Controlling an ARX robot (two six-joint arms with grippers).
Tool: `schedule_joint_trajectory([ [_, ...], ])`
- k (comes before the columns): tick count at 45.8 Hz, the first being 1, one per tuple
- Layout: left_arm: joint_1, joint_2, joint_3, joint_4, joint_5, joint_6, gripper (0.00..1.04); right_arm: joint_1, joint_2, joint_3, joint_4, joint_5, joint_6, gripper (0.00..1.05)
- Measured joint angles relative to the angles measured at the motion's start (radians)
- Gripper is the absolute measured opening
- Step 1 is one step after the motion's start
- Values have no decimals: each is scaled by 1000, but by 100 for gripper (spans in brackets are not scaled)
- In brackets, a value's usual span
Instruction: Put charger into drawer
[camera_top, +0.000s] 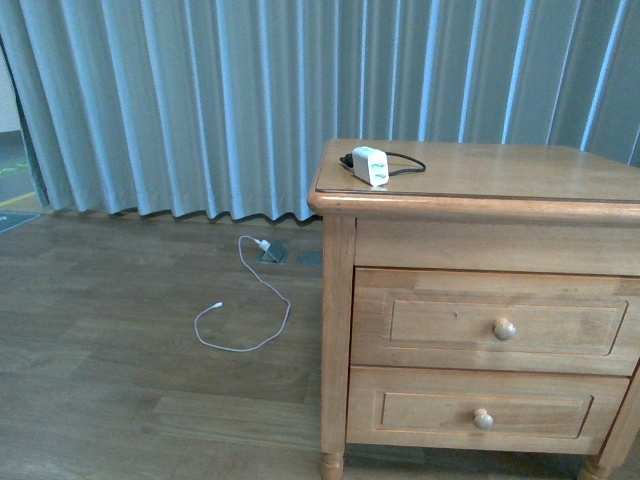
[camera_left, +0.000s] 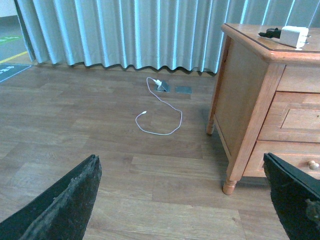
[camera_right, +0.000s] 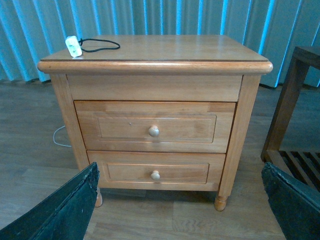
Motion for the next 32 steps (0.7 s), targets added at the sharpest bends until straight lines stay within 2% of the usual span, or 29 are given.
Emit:
schedule_joint_trajectory([
  [24, 0, 0, 0, 0, 0, 0, 99, 0, 0, 0, 0, 0, 0, 96],
  [29, 0, 0, 0, 0, 0, 0, 99, -29, 66, 10, -1, -112, -97, 96],
  [32, 0, 0, 0, 0, 0, 0, 99, -29, 185, 28, 69, -122, -152, 96],
])
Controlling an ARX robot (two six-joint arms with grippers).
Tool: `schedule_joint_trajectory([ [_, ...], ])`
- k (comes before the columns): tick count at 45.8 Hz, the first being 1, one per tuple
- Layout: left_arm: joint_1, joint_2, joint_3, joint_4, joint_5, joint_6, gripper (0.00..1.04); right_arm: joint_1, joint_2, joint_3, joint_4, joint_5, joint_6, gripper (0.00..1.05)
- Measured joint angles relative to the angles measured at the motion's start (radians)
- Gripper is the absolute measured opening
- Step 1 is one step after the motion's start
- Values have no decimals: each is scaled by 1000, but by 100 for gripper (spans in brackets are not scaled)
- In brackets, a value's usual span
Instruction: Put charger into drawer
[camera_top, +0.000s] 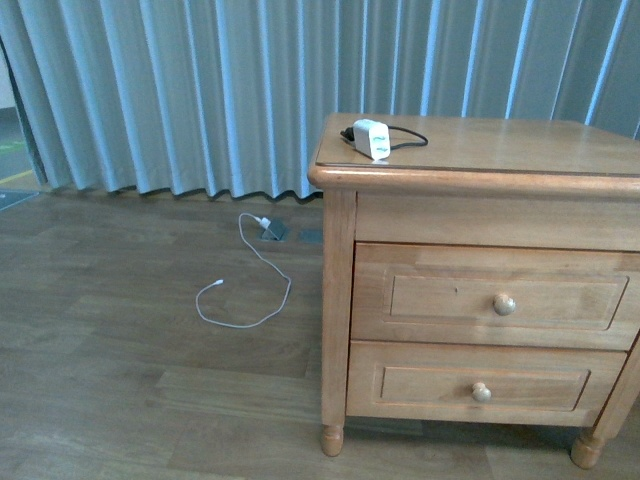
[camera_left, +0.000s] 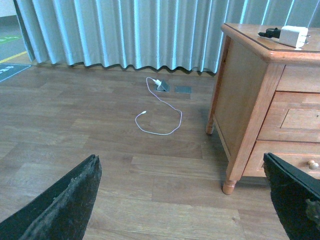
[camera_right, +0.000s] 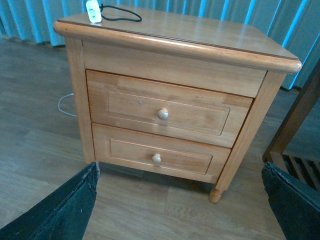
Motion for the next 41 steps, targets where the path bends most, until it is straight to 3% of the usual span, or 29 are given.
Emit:
schedule_joint_trajectory([
  [23, 0, 0, 0, 0, 0, 0, 99, 161, 1454, 502, 851, 141, -107, 96],
  [38, 0, 0, 0, 0, 0, 0, 99, 146, 1926, 799, 986, 165, -135, 96],
  [39, 0, 0, 0, 0, 0, 0, 99, 106, 2121, 987, 984, 182, -122, 96],
  [41, 0, 0, 0, 0, 0, 0, 99, 101, 2142, 1013, 973, 183, -116, 96],
])
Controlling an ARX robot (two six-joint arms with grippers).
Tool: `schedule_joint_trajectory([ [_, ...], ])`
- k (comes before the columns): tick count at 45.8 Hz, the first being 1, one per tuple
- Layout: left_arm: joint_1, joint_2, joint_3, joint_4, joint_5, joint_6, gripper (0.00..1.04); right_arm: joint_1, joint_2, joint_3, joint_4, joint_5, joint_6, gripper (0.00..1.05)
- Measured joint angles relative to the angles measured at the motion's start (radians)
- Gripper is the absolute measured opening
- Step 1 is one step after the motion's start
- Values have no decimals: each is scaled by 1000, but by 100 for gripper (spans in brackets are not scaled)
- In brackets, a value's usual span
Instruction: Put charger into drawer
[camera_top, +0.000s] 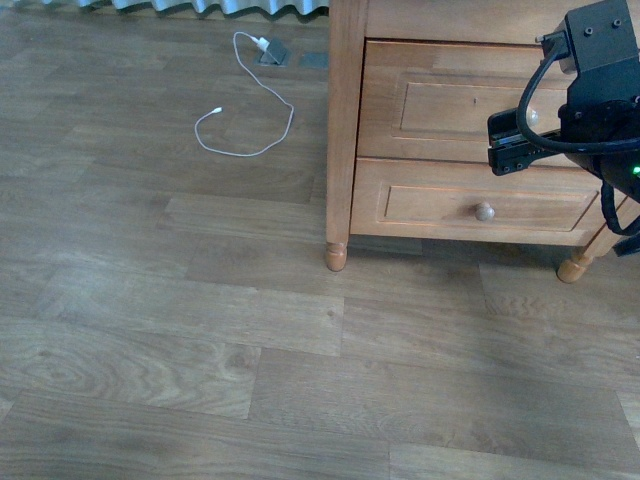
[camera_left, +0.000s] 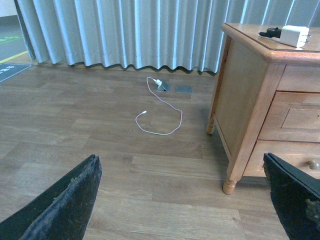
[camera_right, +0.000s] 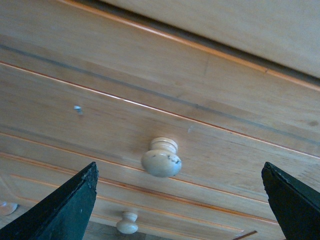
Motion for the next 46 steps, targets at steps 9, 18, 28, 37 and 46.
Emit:
schedule_joint_trajectory([
  [9, 0, 0, 0, 0, 0, 0, 99, -10, 64, 74, -13, 6, 29, 96],
  [18, 0, 0, 0, 0, 0, 0, 99, 3, 79, 98, -13, 8, 37, 96],
  [28, 0, 0, 0, 0, 0, 0, 99, 12, 107, 129, -28, 39, 48, 96],
  [37, 0, 0, 0, 0, 0, 0, 99, 16, 117, 136, -33, 49, 57, 84],
  [46, 0, 0, 0, 0, 0, 0, 99, 24, 116, 137, -23, 51, 61, 47],
])
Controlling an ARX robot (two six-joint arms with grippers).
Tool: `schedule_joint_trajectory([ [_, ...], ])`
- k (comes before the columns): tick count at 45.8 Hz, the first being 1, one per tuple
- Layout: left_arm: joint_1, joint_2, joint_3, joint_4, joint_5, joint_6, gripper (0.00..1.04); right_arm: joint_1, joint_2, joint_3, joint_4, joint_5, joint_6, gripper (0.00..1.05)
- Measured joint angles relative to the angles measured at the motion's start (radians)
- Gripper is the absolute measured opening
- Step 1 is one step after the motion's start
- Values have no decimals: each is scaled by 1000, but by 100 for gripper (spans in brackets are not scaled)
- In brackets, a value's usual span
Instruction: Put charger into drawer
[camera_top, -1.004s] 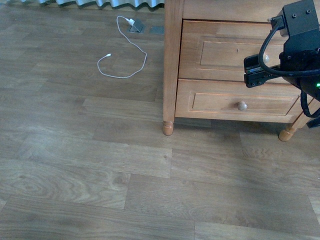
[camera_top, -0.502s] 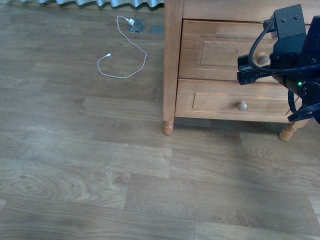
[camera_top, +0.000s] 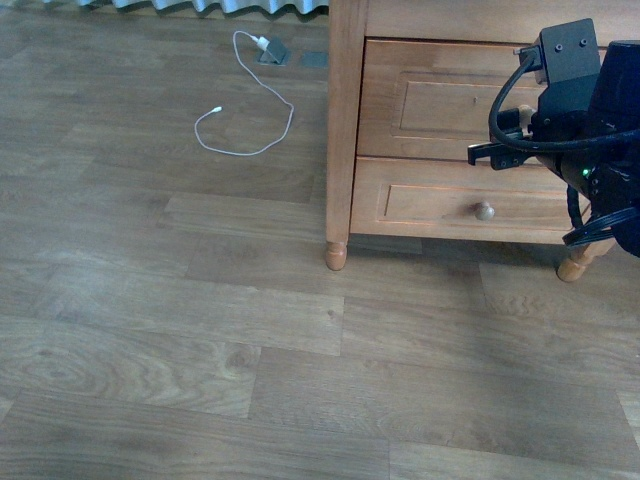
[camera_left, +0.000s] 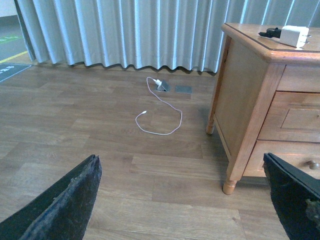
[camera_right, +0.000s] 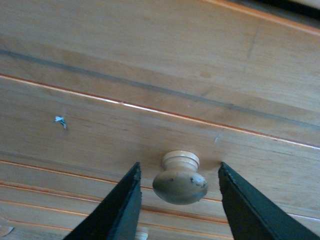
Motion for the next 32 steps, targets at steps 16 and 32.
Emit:
schedule_joint_trajectory([
  [16, 0, 0, 0, 0, 0, 0, 99, 6, -2, -1, 3, 2, 1, 23],
  [32, 0, 0, 0, 0, 0, 0, 99, -11, -107, -159, -13, -58, 77, 23],
])
